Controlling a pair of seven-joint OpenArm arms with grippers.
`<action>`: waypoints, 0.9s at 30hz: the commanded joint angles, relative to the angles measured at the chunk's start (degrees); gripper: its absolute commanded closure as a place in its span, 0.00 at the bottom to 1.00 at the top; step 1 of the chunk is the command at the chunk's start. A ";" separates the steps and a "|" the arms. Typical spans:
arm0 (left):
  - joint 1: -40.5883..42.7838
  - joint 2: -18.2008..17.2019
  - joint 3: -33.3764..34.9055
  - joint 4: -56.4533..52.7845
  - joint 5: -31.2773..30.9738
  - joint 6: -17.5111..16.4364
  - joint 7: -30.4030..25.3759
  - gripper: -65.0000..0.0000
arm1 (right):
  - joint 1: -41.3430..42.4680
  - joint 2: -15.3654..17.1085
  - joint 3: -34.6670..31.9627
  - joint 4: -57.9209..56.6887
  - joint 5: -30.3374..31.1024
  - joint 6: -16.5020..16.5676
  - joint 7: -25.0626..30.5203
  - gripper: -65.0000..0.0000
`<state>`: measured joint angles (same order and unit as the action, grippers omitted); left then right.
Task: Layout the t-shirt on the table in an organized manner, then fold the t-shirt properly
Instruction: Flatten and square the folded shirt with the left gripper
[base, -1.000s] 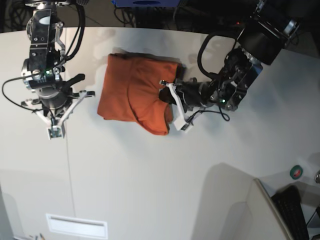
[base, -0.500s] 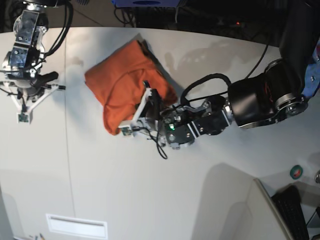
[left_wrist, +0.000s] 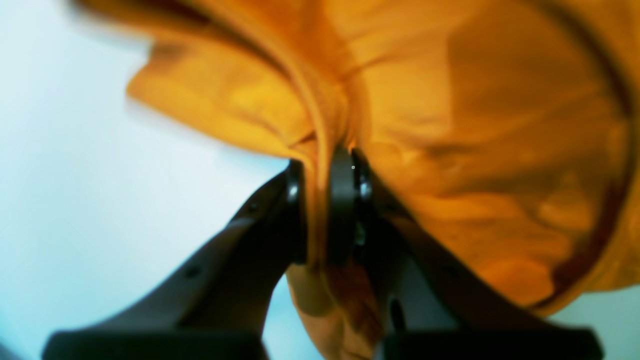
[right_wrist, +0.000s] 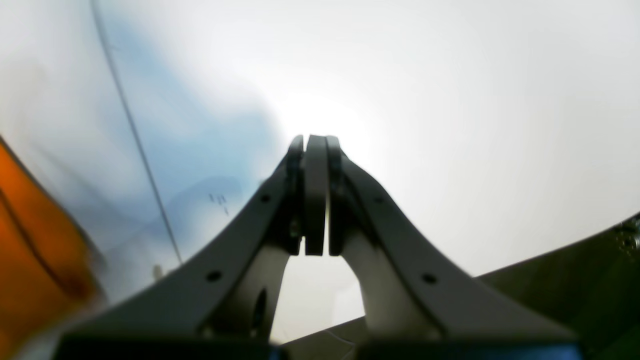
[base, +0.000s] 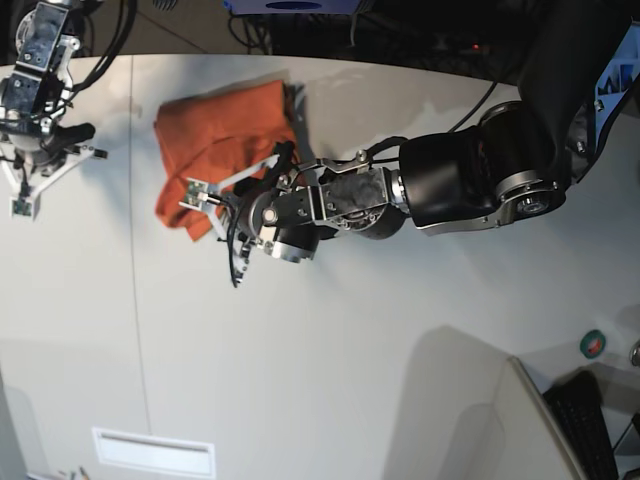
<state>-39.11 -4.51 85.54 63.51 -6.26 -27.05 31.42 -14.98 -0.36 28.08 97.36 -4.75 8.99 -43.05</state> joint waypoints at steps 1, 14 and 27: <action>-0.49 0.43 -0.54 0.36 1.65 -0.42 -1.22 1.00 | 0.43 0.40 0.63 0.88 -0.13 0.02 1.07 1.00; 3.90 0.69 -7.78 0.36 12.02 -1.04 -10.45 1.00 | 0.35 -1.97 0.01 0.70 -0.13 0.02 0.89 1.00; 3.73 0.34 -7.87 1.07 11.93 -1.13 -10.28 1.00 | 0.43 -1.97 0.01 0.70 -0.13 0.02 0.81 1.00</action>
<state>-33.82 -4.80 78.30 63.51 5.93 -28.56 21.82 -14.96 -2.83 27.90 97.14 -4.75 8.99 -43.07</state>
